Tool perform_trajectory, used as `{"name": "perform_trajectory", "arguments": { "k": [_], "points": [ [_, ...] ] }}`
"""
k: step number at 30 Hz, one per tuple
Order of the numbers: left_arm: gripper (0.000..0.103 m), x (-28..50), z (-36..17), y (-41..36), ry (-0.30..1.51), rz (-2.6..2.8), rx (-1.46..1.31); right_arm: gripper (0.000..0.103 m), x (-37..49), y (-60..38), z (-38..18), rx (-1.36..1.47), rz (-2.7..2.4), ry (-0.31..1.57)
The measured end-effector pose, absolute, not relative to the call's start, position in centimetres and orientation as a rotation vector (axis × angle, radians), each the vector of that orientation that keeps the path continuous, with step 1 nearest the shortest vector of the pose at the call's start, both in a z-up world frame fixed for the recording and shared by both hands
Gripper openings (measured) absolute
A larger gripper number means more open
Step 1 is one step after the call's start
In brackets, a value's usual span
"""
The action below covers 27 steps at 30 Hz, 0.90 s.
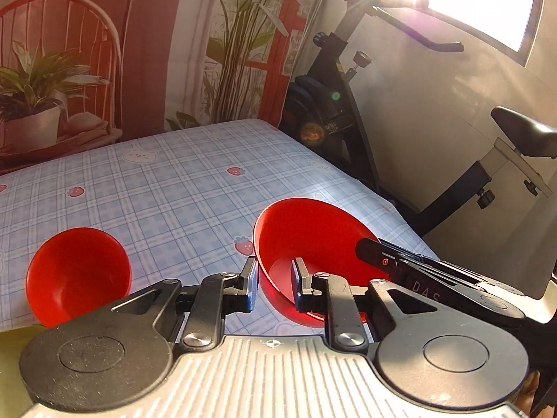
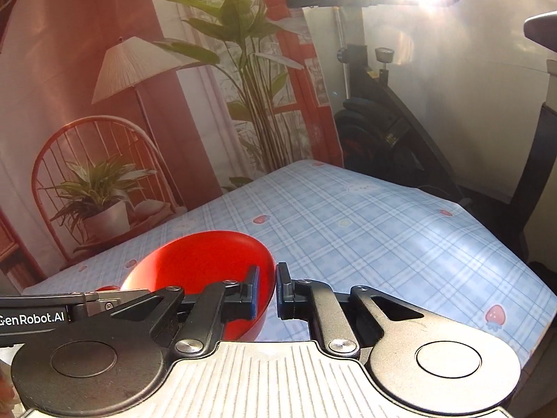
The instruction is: Organize plates and bowls
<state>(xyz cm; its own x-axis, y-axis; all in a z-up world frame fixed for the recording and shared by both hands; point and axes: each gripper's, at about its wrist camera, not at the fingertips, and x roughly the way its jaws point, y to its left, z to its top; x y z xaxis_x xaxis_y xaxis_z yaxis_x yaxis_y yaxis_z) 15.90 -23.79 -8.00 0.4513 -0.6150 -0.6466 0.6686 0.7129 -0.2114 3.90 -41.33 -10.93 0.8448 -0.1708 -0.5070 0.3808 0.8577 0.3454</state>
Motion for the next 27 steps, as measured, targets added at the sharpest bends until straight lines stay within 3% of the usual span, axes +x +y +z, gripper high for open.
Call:
{"name": "perform_trajectory", "arguments": {
  "k": [16, 27],
  "points": [
    [0.021, 20.5, -0.8, -10.4, 0.645, -0.575, -0.048, 0.009, 13.4, -29.6, -4.2, 0.350, -0.001, 0.443],
    [0.021, 23.4, -4.6, -7.5, 0.740, -0.539, -0.078, 0.009, 17.3, -26.8, -7.0, 0.302, 0.022, 0.512]
  ]
}}
